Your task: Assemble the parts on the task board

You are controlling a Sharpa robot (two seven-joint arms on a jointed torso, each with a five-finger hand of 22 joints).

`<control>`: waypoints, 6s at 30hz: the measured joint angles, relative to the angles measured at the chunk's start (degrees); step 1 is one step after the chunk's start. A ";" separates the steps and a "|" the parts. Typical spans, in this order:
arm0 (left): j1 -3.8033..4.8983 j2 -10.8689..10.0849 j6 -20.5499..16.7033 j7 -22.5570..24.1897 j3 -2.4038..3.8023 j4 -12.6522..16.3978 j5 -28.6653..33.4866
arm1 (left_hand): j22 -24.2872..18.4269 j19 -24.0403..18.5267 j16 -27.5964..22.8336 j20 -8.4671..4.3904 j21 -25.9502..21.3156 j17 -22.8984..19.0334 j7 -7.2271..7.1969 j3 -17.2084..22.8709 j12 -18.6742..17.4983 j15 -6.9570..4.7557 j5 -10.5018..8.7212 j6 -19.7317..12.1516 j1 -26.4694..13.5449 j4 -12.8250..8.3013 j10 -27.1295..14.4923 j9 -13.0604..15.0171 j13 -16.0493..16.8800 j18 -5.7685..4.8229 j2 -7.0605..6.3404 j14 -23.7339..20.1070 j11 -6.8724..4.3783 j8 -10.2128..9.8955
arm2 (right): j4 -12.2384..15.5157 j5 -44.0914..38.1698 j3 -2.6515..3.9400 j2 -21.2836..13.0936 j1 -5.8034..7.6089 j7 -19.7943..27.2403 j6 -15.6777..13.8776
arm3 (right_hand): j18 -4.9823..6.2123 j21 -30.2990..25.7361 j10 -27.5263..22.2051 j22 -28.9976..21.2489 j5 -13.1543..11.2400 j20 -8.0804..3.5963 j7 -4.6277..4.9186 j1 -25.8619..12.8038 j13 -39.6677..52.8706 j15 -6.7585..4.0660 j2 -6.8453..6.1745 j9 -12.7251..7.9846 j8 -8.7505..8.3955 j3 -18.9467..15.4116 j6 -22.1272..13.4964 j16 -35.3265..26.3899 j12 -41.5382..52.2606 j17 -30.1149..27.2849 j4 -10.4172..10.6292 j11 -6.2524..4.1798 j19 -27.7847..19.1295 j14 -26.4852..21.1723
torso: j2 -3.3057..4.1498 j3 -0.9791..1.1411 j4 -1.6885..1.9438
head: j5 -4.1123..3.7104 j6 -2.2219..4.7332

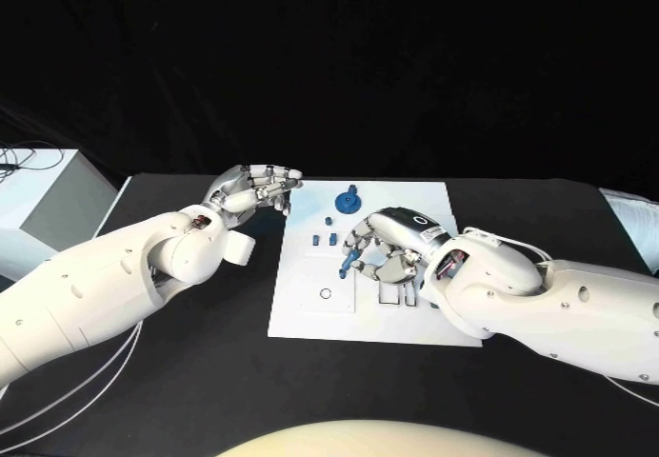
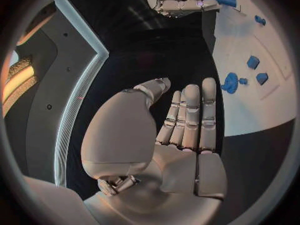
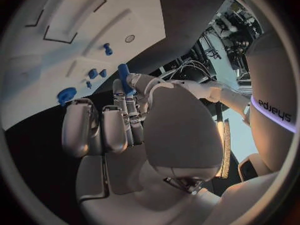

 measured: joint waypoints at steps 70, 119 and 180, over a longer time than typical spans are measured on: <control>-0.01 0.30 0.14 -0.35 0.00 0.05 -0.03 | 0.00 0.00 0.00 -0.01 0.00 -0.08 0.20 0.00 0.00 0.00 0.00 -0.20 0.23 0.00 -0.41 -0.06 0.01 0.00 0.24 0.00 -0.01 0.00 | -7.78 -9.70 -0.98 9.17 -5.39 -2.27 3.37 | 0.01 -0.27 -0.13 -0.29 -0.53 0.01 0.41 -0.54 0.07 0.01 -0.56 1.09 -0.06 0.54 -0.61 -0.01 -0.55 -0.35 -0.88 0.15 -0.01 0.00 | 0.15 -0.02 0.08 | 1.10 -1.75; -0.10 0.21 0.37 -0.73 0.00 -0.02 -0.05 | 0.00 -0.01 0.00 -0.01 0.00 -0.12 0.00 0.00 0.00 0.00 0.00 -0.39 0.23 0.00 -0.61 -0.10 0.01 0.00 0.24 0.00 0.20 0.00 | -0.73 -5.30 -0.50 0.25 -4.56 -3.23 -6.16 | 0.01 -8.51 -3.79 -6.32 -2.43 0.95 1.43 -4.52 0.72 0.63 -3.01 -0.53 -4.78 -7.51 -8.09 -2.13 -0.72 -5.59 0.12 1.29 -2.20 -0.22 | 0.04 -0.04 0.04 | 0.38 -0.97; -2.64 -1.08 1.29 3.11 0.01 1.85 0.11 | -1.14 0.82 0.51 0.01 -1.56 -0.28 -0.20 -6.64 2.51 0.21 -1.49 -1.02 -3.12 4.12 -0.51 -0.35 1.12 0.01 -1.30 -0.22 -0.53 0.81 | 2.79 2.67 -0.18 -15.62 -3.99 -21.49 7.23 | -2.40 8.17 12.02 1.79 1.12 -1.94 -2.49 -15.78 70.83 -2.14 4.30 3.16 5.34 -41.51 -1.81 10.99 81.39 12.34 10.06 -2.70 0.30 0.31 | -0.89 -0.07 -1.42 | -3.80 -1.22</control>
